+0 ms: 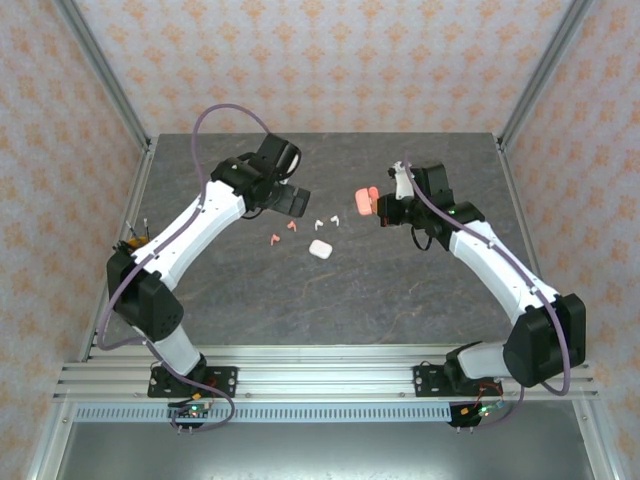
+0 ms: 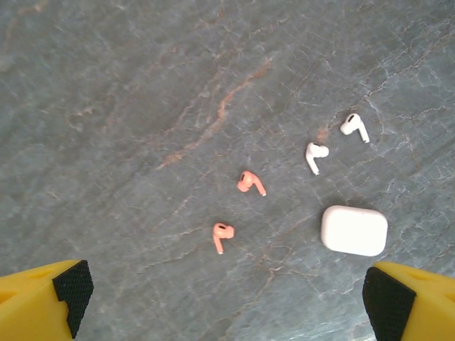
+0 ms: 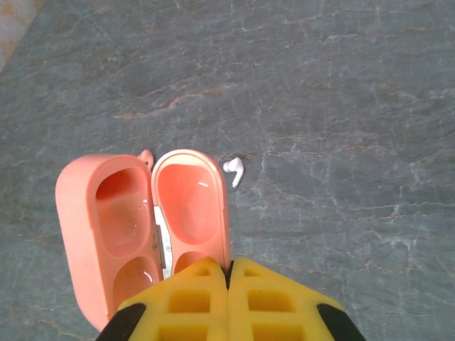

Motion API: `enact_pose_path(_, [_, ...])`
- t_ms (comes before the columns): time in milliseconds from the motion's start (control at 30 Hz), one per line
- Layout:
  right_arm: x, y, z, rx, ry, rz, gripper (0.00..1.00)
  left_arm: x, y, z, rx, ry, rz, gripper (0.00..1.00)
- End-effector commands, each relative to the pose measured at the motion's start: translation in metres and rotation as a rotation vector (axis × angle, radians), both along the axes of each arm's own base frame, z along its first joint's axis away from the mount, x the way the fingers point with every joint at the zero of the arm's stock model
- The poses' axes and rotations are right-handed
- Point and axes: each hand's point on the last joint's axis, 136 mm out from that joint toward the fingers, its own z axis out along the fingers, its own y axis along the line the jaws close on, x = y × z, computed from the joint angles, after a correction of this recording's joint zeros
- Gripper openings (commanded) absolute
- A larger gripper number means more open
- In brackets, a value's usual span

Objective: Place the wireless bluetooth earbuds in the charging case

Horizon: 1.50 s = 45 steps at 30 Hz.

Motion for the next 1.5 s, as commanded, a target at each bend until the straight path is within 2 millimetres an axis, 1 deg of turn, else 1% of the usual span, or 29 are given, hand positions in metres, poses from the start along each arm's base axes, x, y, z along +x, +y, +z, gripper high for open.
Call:
enact_pose_path(0, [0.004, 0.001, 0.009, -0.056, -0.114, 0.035, 0.00, -0.008, 0.003, 0.024, 0.010, -0.018, -0.062, 1.00])
enact_pose_path(100, [0.004, 0.007, 0.008, -0.093, -0.180, 0.089, 0.00, -0.015, -0.019, 0.024, -0.079, 0.039, -0.165, 1.00])
enact_pose_path(267, [0.003, 0.012, 0.014, -0.130, -0.292, 0.158, 0.00, -0.041, -0.065, 0.023, -0.261, 0.135, -0.429, 1.00])
enact_pose_path(400, [-0.001, 0.021, 0.019, -0.106, -0.321, 0.215, 0.00, -0.058, -0.084, 0.023, -0.335, 0.193, -0.571, 1.00])
enact_pose_path(500, [-0.003, 0.030, 0.022, -0.086, -0.361, 0.249, 0.00, -0.067, -0.093, 0.026, -0.372, 0.228, -0.653, 1.00])
enact_pose_path(700, [-0.010, 0.042, 0.023, -0.100, -0.411, 0.318, 0.00, -0.076, -0.102, 0.023, -0.396, 0.295, -0.749, 1.00])
enact_pose_path(867, [-0.019, 0.047, 0.028, -0.098, -0.428, 0.343, 0.00, -0.075, -0.104, 0.016, -0.428, 0.350, -0.785, 0.98])
enact_pose_path(1033, [-0.031, 0.054, 0.033, -0.099, -0.442, 0.372, 0.00, -0.076, -0.109, 0.019, -0.482, 0.392, -0.824, 0.94])
enact_pose_path(1100, [-0.035, 0.057, 0.035, -0.099, -0.443, 0.383, 0.00, -0.075, -0.112, 0.012, -0.495, 0.428, -0.836, 0.91])
enact_pose_path(1167, [-0.039, 0.059, 0.036, -0.101, -0.445, 0.394, 0.00, -0.076, -0.115, 0.012, -0.514, 0.447, -0.851, 0.89])
enact_pose_path(1467, [-0.042, 0.061, 0.037, -0.103, -0.444, 0.402, 0.00, -0.077, -0.125, 0.014, -0.582, 0.475, -0.890, 0.82])
